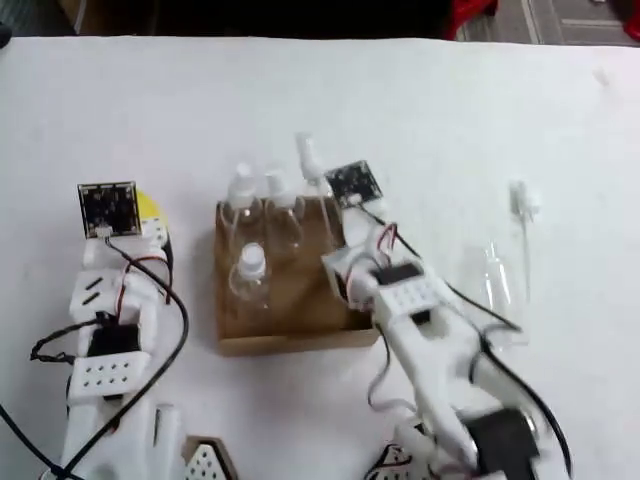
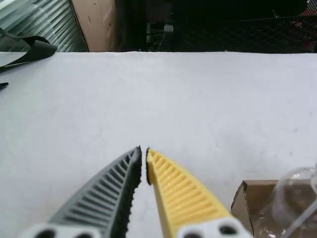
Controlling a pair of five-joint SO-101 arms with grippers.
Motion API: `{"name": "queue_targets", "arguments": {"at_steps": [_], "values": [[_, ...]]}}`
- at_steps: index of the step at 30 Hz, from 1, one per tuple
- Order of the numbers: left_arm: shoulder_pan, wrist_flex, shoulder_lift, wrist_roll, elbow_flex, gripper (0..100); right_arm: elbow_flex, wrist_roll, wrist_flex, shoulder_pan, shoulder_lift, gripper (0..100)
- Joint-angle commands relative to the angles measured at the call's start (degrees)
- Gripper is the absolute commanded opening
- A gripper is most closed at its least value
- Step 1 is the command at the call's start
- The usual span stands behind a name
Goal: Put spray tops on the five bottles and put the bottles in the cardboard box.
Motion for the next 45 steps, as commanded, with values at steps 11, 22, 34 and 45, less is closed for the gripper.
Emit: {"name": "queue_targets", "arguments": {"at_steps": [11,22,34,45], "values": [[0.40,-1.32,0.04,-0.53,-0.53,2,-10.64,-1.41,6.29,0.66,8.57,1.6],[0.48,-1.23,0.04,-0.53,-0.53,2,-10.99,-1.67,4.97,-1.01,8.75,1.6],[0.48,-1.23,0.04,-0.53,-0.53,2,-17.41,-5.27,12.35,0.57,14.37,1.6],[0.48,-1.23,0.04,-0.53,-0.53,2,-3.52,-5.80,8.75,0.57,-0.75,1.5]]}}
